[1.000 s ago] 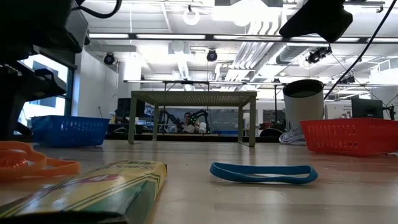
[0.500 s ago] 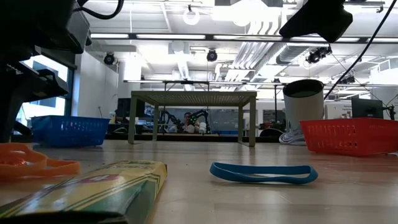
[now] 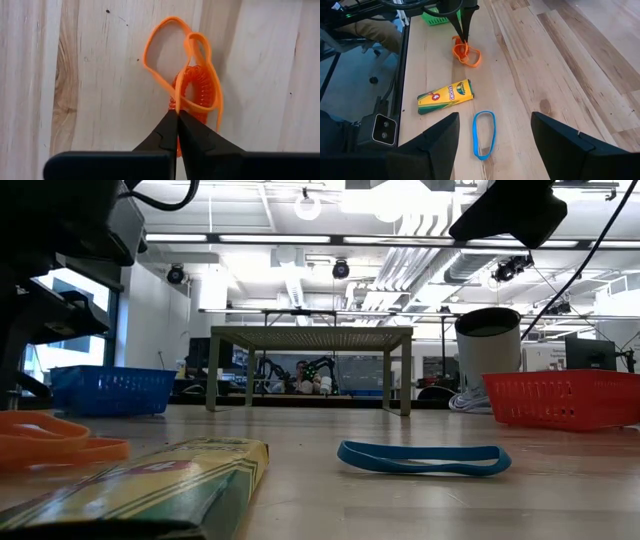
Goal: Pick & Place Office Desk Supplies
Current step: Put the orange rubberband into the red bin
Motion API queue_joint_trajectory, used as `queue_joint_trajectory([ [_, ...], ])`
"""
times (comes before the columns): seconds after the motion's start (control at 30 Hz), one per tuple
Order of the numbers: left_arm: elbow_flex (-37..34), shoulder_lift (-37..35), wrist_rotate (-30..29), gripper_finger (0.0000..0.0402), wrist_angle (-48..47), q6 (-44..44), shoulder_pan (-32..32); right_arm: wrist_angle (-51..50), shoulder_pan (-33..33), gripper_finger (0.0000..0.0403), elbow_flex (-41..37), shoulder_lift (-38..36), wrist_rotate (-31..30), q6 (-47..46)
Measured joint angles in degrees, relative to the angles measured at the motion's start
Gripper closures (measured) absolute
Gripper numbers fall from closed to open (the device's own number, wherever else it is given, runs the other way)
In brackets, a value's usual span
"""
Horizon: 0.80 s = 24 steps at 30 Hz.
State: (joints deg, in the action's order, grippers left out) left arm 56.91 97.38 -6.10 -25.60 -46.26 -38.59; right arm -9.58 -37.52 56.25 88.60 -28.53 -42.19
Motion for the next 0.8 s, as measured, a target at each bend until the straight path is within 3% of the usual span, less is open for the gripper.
queue_joint_trajectory([
  [0.07,0.7,-0.1,-1.0,0.04,-0.7,0.3,-0.1,0.0,0.0,0.0167,0.0,0.0,0.0,0.0],
  [0.37,8.6,-1.5,-14.4,0.04,-10.2,2.1,-2.2,0.0,0.0,0.0167,0.0,0.0,0.0,0.2],
  [0.53,12.5,-1.5,-22.4,0.04,-10.7,6.6,-2.2,0.6,0.0,0.0167,-0.1,0.0,-1.8,0.3],
  [0.67,14.1,-1.5,-29.4,0.04,-7.7,10.8,-1.6,3.2,0.0,0.0167,-0.1,0.0,-2.8,0.5],
  [0.8,14.2,-1.0,-31.5,0.04,2.9,19.3,-0.5,5.0,0.0,0.0167,-0.1,0.0,-3.0,2.8],
])
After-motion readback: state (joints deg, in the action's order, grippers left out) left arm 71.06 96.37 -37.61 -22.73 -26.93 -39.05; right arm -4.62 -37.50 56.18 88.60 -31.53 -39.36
